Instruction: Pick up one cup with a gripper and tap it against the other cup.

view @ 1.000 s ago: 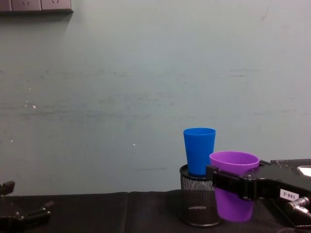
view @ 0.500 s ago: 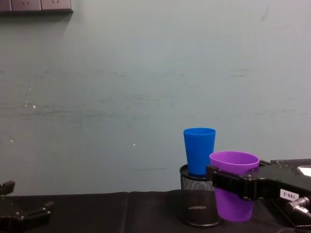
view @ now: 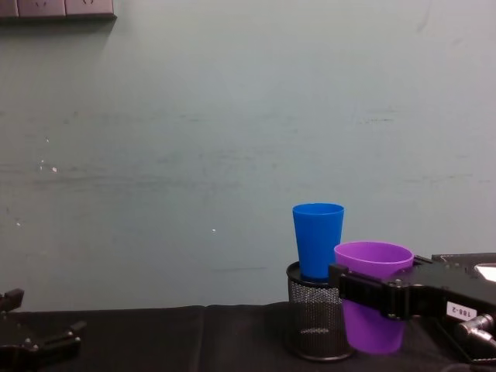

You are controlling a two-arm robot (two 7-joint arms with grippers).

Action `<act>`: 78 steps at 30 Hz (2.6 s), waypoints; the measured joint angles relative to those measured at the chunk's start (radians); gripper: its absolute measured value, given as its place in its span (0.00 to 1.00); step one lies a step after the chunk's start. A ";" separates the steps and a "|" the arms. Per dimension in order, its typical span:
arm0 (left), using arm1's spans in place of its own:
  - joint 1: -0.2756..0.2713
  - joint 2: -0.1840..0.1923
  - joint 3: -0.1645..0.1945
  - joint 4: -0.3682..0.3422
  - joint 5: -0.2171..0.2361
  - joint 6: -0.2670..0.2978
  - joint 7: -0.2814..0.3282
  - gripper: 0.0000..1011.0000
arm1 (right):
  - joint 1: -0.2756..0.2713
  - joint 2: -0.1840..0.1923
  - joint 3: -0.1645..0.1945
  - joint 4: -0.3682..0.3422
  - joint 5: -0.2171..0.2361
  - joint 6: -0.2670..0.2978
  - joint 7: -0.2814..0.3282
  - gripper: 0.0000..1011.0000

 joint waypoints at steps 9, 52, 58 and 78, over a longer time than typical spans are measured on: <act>0.000 0.000 0.000 0.000 0.000 0.000 0.000 0.99 | 0.000 0.000 0.000 0.000 0.000 0.000 0.000 0.73; 0.000 0.000 0.000 0.000 0.000 0.000 0.000 0.99 | 0.000 0.000 0.000 0.000 0.000 0.000 0.000 0.73; 0.000 0.000 0.000 0.000 0.000 0.000 0.000 0.99 | 0.000 0.000 0.000 0.000 0.000 0.000 0.000 0.73; 0.000 0.000 0.000 0.000 0.000 0.000 0.000 0.99 | 0.000 0.000 0.000 0.000 0.000 0.000 0.000 0.73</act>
